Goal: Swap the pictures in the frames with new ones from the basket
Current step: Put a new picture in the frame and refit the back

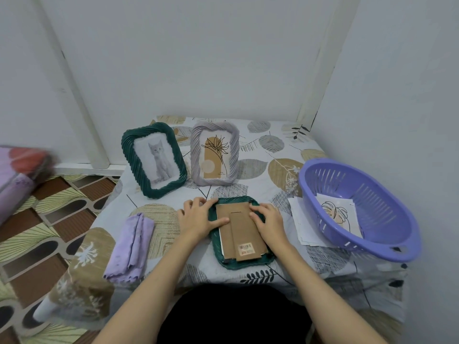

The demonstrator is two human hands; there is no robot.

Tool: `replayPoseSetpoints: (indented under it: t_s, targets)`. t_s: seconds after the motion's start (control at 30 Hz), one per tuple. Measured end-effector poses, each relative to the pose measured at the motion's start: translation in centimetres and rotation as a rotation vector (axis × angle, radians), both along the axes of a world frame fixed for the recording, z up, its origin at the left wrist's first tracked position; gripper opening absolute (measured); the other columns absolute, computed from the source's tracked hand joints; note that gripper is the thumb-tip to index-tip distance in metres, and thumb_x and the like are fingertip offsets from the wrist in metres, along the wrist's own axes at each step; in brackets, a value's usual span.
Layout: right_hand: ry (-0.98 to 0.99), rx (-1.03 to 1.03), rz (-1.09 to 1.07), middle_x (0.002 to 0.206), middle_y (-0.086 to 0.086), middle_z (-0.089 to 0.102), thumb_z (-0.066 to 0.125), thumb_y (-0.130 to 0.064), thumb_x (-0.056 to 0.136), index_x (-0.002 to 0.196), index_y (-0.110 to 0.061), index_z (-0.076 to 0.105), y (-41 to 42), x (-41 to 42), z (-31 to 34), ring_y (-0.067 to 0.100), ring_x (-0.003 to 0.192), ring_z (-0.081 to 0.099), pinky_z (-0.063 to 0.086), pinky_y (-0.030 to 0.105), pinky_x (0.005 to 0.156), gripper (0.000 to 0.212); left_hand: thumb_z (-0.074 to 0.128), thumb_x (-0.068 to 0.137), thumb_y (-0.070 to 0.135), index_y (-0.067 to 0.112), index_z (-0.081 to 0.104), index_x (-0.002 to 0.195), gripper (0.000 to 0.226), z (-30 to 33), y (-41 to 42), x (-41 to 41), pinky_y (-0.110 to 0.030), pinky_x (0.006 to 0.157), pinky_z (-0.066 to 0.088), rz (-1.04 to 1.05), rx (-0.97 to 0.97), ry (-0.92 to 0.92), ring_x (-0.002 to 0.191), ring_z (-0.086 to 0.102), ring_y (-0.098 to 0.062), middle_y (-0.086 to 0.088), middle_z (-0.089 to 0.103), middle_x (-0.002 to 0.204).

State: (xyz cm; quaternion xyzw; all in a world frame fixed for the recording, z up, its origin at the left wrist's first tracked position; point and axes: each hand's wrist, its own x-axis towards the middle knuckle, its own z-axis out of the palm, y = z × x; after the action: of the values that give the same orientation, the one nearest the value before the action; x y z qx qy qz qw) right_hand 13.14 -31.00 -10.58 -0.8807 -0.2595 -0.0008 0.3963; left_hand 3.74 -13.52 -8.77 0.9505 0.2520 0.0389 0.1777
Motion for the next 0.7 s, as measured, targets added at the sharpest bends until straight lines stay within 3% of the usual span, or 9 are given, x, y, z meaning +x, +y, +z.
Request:
replayPoseSetpoints:
  t_s: [0.3,0.5,0.6,0.7]
  targets:
    - [0.011,-0.009,-0.002,0.117,0.011,0.057,0.059,-0.018,0.088,0.114,-0.012,0.065,0.0,0.0,-0.1,0.025,0.115,0.045,0.028,0.024,0.095,0.027,0.049,0.073,0.072,0.046,0.041,0.129,0.062,0.0,-0.3,-0.4,-0.037,0.093,0.026,-0.012,0.006,-0.047,0.126,0.03,-0.021,0.007,0.04,0.136]
    - [0.067,-0.001,0.0,0.118,0.01,0.058,0.06,-0.018,0.088,0.113,-0.013,0.065,-0.1,0.0,0.2,0.024,0.115,0.047,0.031,0.026,0.096,0.027,0.05,0.073,0.072,0.036,0.009,0.147,0.092,0.3,-0.8,-0.6,-0.039,0.099,0.029,0.028,-0.038,-0.072,0.13,0.03,-0.021,0.005,0.034,0.145]
    - [0.134,0.039,0.039,0.117,0.009,0.061,0.061,-0.018,0.087,0.115,-0.013,0.064,-0.6,0.1,1.0,0.022,0.111,0.052,0.04,0.033,0.098,0.029,0.048,0.078,0.067,0.037,0.027,0.141,0.073,0.4,-1.8,-1.3,-0.043,0.104,0.023,-0.016,-0.083,-0.155,0.135,0.022,-0.022,0.004,0.026,0.15]
    - [0.218,0.094,0.094,0.117,0.009,0.061,0.06,-0.011,0.088,0.116,-0.013,0.063,-2.0,-0.5,2.2,0.018,0.102,0.055,0.044,0.03,0.096,0.029,0.046,0.077,0.07,0.042,0.042,0.129,0.06,0.9,-3.5,-2.0,-0.048,0.108,0.016,-0.143,-0.034,-0.12,0.138,0.012,-0.023,0.005,0.021,0.151]
